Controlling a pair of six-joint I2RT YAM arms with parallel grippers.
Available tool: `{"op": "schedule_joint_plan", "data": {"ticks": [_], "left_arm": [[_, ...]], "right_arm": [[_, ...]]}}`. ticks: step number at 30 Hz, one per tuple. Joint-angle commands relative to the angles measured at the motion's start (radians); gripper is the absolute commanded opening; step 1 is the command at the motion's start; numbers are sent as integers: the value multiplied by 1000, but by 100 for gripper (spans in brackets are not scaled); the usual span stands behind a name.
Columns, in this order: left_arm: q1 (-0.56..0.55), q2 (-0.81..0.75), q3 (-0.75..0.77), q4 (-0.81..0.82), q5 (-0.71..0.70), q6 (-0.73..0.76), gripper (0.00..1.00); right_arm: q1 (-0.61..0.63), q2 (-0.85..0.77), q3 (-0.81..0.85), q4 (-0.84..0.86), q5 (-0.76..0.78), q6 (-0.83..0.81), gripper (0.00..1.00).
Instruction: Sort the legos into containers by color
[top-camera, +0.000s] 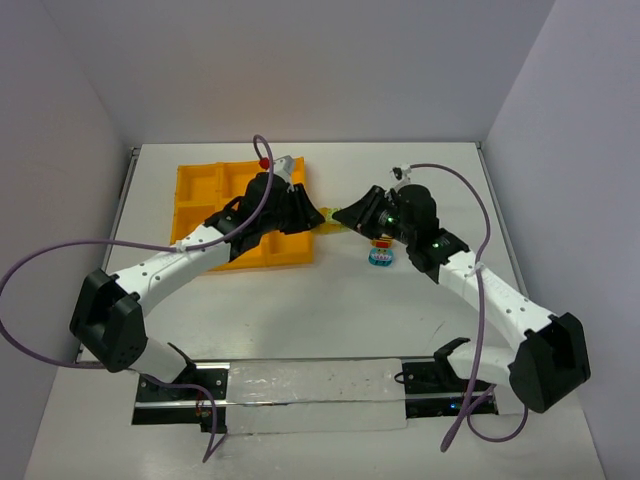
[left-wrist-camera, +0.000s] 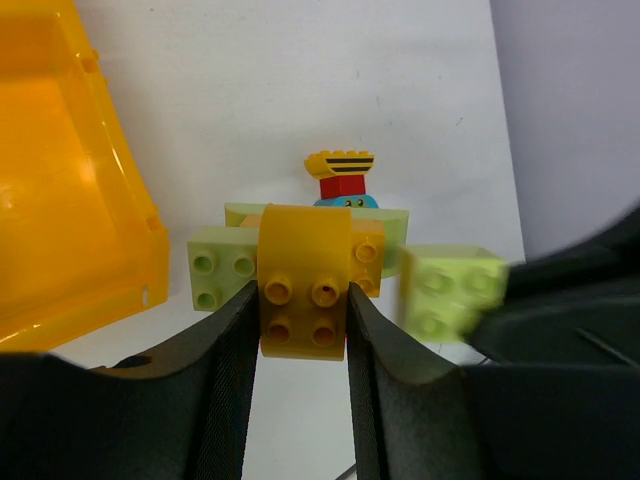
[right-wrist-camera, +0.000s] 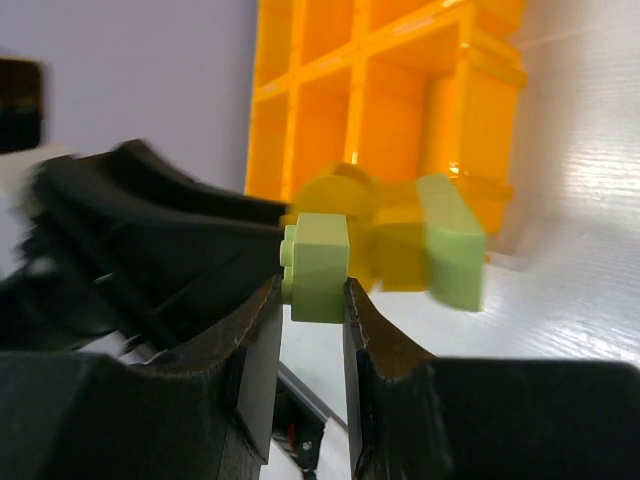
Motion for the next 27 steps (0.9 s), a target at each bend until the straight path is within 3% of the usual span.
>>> {"op": "schedule_joint_plan", "data": {"ticks": [1,9,16,23,27], "left_arm": [[0,36,12,-4,-22,2,0],[-1,46,29,-29,-21,6,0],[27,-79,83,-177,-150,55,0],[191,-230,119,-309,-255,76,0],[302,-291,117,-339,-240,88,0]], "right_arm": [[0,-117,58,18,37,-31,0],[-2,-137,114,-94,146,-118,0],[-43,-143,160,-162,266,-192,0],[-39,-22,207,-143,224,-234,0],[40,161,316,-154,192,-286,0]]}}
